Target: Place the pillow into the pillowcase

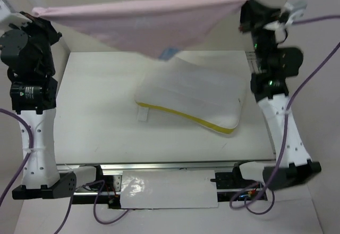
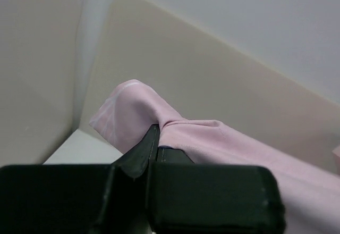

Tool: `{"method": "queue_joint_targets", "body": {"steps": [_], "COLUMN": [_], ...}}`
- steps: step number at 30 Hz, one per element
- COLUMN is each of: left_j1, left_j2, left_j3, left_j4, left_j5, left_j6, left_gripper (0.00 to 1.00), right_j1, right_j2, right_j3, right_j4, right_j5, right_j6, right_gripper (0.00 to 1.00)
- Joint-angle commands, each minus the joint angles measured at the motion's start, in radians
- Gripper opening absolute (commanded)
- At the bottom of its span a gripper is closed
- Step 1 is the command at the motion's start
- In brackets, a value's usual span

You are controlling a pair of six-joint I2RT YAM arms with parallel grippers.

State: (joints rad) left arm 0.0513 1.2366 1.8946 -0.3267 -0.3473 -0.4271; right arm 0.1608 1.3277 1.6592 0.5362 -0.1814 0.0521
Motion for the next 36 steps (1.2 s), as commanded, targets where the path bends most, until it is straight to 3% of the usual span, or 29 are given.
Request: {"method": "queue_joint_targets", "body": {"steps": [1, 3, 5, 7, 10, 12, 13, 16, 17, 20, 22, 26, 31, 36], "left_j1": [0.030, 0.041, 0.041, 0.051, 0.062, 0.071, 0.071, 0.082, 0.096, 0.107, 0.117, 0.127, 0.136, 0.136], "left_j2": [0.034, 0.006, -0.003, -0.012, 0.006, 0.026, 0.026, 0.017, 0.008, 0.008, 0.018, 0.061, 0.130, 0.187], "left_j3": [-0.161, -0.311, -0.467, -0.555, -0.664, -0.676, -0.689, -0.727, -0.727, -0.750, -0.750, -0.750, -0.732, -0.723], "left_j4": [-0.085, -0.118, -0.109, -0.109, -0.098, -0.161, -0.176, -0.199, -0.199, -0.199, -0.199, -0.189, -0.151, -0.078], "left_j5": [-0.188, -0.217, -0.181, -0.171, -0.151, -0.179, -0.203, -0.245, -0.245, -0.254, -0.245, -0.245, -0.213, -0.190], "left_j6": [-0.063, -0.174, -0.232, -0.271, -0.306, -0.337, -0.347, -0.360, -0.371, -0.371, -0.371, -0.360, -0.328, -0.276], "left_gripper": [0.00, 0.00, 0.00, 0.00, 0.00, 0.00, 0.00, 0.00, 0.00, 0.00, 0.00, 0.00, 0.00, 0.00], "right_j1": [0.029, 0.078, 0.117, 0.186, 0.285, 0.341, 0.386, 0.427, 0.437, 0.437, 0.424, 0.369, 0.304, 0.235], "right_j2": [-0.206, -0.316, -0.427, -0.458, -0.458, -0.447, -0.447, -0.492, -0.501, -0.501, -0.444, -0.254, 0.066, 0.356], "right_j3": [-0.452, -0.766, -0.919, -1.108, -1.162, -1.162, -1.171, -1.152, -1.138, -1.060, -0.971, -0.792, -0.567, -0.240], "right_j4": [0.053, 0.086, 0.042, 0.031, -0.141, -0.289, -0.324, -0.426, -0.444, -0.513, -0.577, -0.683, -0.668, -0.691], "right_j5": [0.020, 0.037, 0.037, 0.016, -0.053, -0.072, -0.038, 0.060, 0.085, 0.241, 0.436, 0.649, 0.642, 0.660], "right_j6": [0.024, 0.148, 0.271, 0.328, 0.338, 0.313, 0.304, 0.261, 0.252, 0.242, 0.311, 0.362, 0.301, 0.244], "right_gripper": [0.05, 0.09, 0.19, 0.22, 0.34, 0.49, 0.62, 0.84, 0.98, 1.00, 1.00, 1.00, 1.00, 1.00]}}
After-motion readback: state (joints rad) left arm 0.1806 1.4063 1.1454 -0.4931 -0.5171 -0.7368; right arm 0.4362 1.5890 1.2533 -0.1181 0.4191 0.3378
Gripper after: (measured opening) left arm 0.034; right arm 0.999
